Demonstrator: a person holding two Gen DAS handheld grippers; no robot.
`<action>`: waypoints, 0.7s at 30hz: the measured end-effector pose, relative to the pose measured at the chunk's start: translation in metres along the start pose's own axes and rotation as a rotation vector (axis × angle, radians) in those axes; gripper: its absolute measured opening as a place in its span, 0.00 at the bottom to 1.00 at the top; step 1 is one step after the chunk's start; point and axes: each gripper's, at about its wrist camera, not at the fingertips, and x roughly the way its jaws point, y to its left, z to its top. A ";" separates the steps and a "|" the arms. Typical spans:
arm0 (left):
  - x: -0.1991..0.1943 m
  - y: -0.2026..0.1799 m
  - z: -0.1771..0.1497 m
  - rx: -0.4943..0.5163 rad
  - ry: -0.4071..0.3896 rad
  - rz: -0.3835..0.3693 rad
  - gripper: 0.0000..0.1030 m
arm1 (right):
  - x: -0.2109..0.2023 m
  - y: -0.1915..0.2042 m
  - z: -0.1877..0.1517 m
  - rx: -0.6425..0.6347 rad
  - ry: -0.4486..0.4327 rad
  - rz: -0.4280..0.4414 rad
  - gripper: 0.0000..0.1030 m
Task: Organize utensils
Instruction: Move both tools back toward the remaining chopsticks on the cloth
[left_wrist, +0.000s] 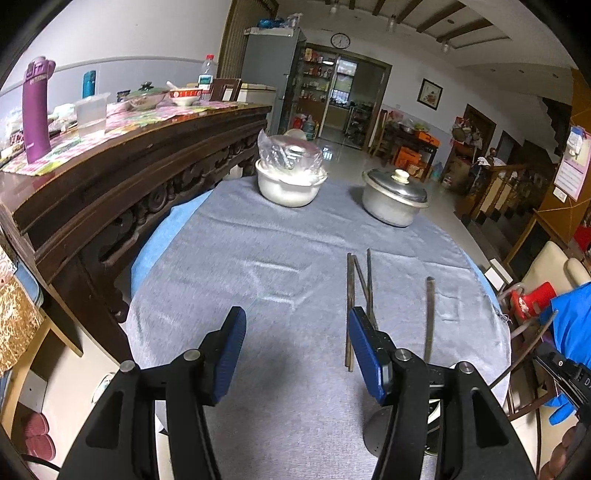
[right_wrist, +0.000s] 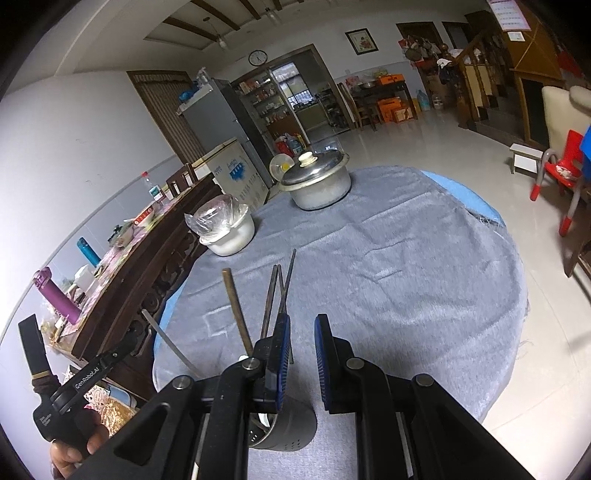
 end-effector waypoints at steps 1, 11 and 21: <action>0.002 0.002 0.000 -0.005 0.005 0.001 0.57 | 0.001 -0.001 0.000 0.002 0.003 -0.002 0.15; 0.029 0.014 -0.008 -0.028 0.072 0.026 0.57 | 0.012 -0.015 -0.002 0.039 0.027 -0.017 0.15; 0.067 0.016 -0.018 -0.012 0.153 0.046 0.57 | 0.036 -0.040 -0.006 0.086 0.078 -0.038 0.15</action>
